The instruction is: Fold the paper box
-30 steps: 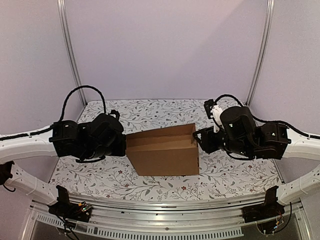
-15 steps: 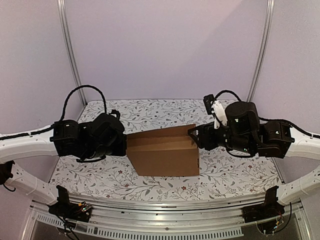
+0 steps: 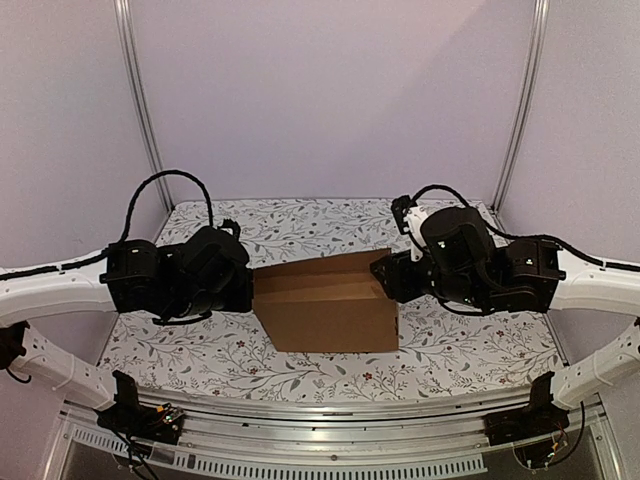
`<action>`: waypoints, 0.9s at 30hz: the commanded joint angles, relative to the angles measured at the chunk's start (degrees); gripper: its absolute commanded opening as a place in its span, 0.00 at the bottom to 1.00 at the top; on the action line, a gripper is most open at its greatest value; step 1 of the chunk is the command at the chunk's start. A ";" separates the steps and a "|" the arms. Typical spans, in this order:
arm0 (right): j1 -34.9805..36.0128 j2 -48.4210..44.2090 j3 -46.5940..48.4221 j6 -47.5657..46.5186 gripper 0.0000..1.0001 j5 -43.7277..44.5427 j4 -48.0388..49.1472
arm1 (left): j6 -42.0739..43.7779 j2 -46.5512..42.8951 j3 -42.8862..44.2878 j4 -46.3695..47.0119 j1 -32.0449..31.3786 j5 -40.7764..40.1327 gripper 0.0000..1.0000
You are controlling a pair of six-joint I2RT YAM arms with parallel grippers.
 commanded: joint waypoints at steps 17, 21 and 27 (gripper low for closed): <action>0.32 -0.65 -0.31 -0.31 0.34 1.99 -2.63 | 0.06 0.54 -0.73 -4.86 -0.97 1.36 0.00; 0.28 -1.59 -0.92 -0.23 0.32 2.39 -3.25 | 0.08 0.38 -0.73 -4.99 -1.04 1.27 0.00; 0.30 -2.94 -1.64 -0.25 0.30 2.81 -4.15 | 0.01 0.34 -0.64 -4.93 -1.06 1.27 0.00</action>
